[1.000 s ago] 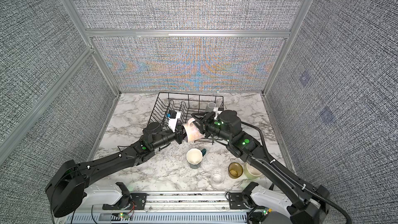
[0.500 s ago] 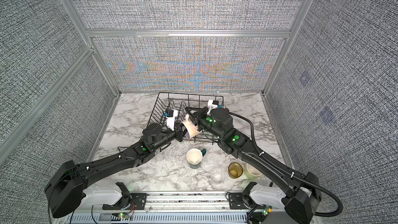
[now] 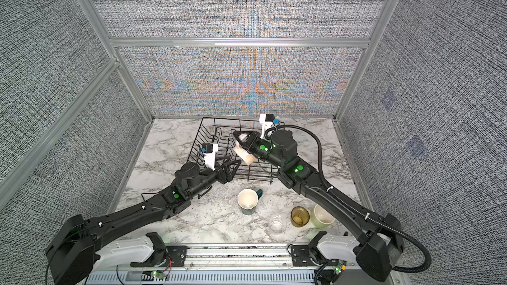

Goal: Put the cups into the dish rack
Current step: 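Grasp the pink mug with the right gripper while the left gripper holds, then open the left gripper and draw it back while the right gripper carries the mug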

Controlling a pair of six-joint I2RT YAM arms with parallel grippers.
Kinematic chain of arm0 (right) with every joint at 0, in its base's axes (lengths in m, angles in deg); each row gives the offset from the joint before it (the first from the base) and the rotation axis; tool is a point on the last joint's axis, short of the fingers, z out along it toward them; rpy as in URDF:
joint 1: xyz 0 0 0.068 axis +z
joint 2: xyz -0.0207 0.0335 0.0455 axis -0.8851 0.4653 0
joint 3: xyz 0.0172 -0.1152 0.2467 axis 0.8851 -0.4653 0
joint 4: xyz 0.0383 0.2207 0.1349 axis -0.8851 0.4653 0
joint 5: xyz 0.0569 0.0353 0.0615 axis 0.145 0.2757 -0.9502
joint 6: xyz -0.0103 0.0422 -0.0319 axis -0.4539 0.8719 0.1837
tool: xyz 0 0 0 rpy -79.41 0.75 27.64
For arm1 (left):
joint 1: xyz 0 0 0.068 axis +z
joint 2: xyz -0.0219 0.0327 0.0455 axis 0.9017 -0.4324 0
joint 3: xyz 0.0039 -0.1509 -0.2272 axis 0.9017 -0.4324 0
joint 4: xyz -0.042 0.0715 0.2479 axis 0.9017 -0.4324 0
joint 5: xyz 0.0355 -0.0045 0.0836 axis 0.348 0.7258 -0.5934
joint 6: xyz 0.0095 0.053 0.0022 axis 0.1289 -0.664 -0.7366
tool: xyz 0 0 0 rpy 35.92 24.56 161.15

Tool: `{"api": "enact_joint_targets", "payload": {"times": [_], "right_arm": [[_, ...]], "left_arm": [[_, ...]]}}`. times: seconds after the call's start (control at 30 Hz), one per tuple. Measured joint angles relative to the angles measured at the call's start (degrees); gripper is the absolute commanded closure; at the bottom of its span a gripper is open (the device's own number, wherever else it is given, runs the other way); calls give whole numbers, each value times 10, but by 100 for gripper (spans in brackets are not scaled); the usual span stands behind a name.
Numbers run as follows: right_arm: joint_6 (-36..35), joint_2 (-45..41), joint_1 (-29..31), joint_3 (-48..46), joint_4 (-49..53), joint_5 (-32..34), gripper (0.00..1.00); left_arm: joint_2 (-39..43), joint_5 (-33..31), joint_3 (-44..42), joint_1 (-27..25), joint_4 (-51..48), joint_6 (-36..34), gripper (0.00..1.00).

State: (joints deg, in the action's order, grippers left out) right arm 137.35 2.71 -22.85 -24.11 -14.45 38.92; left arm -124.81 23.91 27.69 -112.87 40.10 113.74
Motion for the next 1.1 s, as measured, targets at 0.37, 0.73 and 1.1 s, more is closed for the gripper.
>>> {"api": "enact_joint_targets", "payload": {"times": [0.37, 0.73, 1.1], "right_arm": [[-290, 94, -38, 107, 112, -167, 100], [-574, 155, -46, 90, 178, -124, 100], [-686, 273, -50, 101, 115, -59, 100]], "left_arm": [[180, -96, -92, 2, -171, 78, 17], [429, -221, -178, 4, -409, 176, 15], [588, -272, -156, 6, -580, 203, 8]]}}
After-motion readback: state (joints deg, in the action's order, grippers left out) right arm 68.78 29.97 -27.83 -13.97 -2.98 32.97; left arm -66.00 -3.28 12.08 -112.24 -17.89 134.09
